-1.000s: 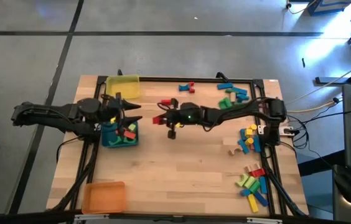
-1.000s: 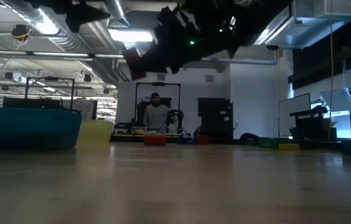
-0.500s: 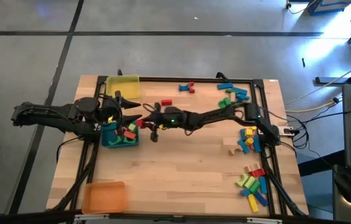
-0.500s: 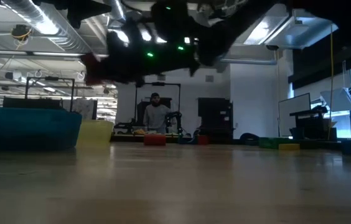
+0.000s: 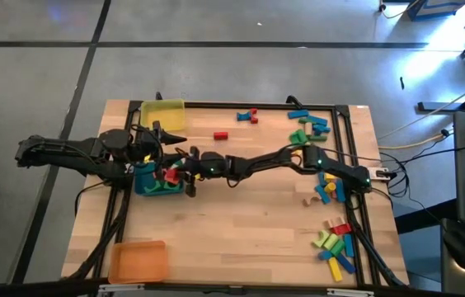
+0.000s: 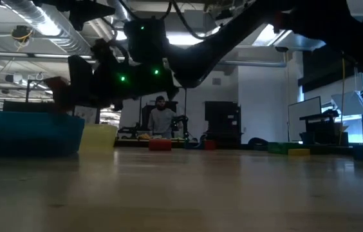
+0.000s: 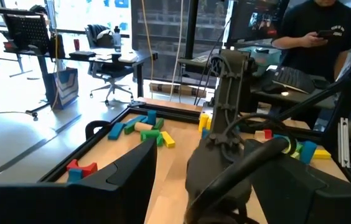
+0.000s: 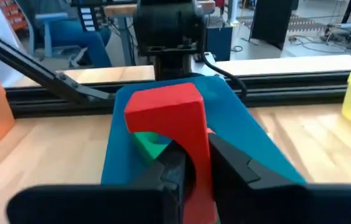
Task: Sort blocks by size
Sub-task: Put the red arch block into the blue bin
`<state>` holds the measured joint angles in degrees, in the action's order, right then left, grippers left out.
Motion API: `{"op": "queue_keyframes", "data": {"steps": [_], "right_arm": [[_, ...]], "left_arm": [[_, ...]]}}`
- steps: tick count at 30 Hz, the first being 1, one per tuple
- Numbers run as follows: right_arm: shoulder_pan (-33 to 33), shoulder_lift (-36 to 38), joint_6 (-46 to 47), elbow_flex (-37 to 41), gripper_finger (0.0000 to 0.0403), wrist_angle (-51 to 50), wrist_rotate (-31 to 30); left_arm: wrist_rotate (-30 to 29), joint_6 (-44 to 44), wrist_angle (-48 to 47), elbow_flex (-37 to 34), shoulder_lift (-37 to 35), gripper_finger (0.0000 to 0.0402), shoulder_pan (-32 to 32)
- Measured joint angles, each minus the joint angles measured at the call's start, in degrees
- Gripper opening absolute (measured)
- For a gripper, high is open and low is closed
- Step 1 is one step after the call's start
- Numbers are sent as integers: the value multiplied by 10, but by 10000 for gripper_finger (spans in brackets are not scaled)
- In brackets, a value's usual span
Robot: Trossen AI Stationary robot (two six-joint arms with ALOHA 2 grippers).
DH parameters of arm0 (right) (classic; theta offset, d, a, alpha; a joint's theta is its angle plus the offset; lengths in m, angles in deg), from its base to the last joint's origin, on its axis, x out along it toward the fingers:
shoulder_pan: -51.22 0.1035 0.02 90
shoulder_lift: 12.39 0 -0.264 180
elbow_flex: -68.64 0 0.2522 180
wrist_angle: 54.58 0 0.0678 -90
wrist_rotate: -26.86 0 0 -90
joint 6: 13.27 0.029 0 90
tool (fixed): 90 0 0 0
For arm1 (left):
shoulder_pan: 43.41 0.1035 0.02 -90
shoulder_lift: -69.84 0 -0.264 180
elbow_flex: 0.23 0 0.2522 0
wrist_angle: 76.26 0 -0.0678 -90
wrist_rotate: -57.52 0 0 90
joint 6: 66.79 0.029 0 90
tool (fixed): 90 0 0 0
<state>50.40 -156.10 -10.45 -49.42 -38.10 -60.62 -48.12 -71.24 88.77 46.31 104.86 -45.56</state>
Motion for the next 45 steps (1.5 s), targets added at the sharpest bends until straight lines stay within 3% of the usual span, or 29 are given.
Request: {"op": "queue_keyframes", "data": {"steps": [5,10,17,26,32,45], "right_arm": [[1,0,2,-1,76,-5,-4],[1,3,3,-1,138,-12,-3],[1,68,-57,0,195,-147,5],[-21,187,-127,15,200,-407,-37],[-57,265,-137,62,200,-522,-51],[-204,415,-160,226,200,-574,-48]], "left_arm": [[0,2,1,0,0,225,0],[0,2,2,0,0,225,0],[0,2,3,0,0,225,0],[0,1,3,0,0,225,0],[0,0,3,0,0,225,0],[-2,-11,-17,0,13,225,16]]}}
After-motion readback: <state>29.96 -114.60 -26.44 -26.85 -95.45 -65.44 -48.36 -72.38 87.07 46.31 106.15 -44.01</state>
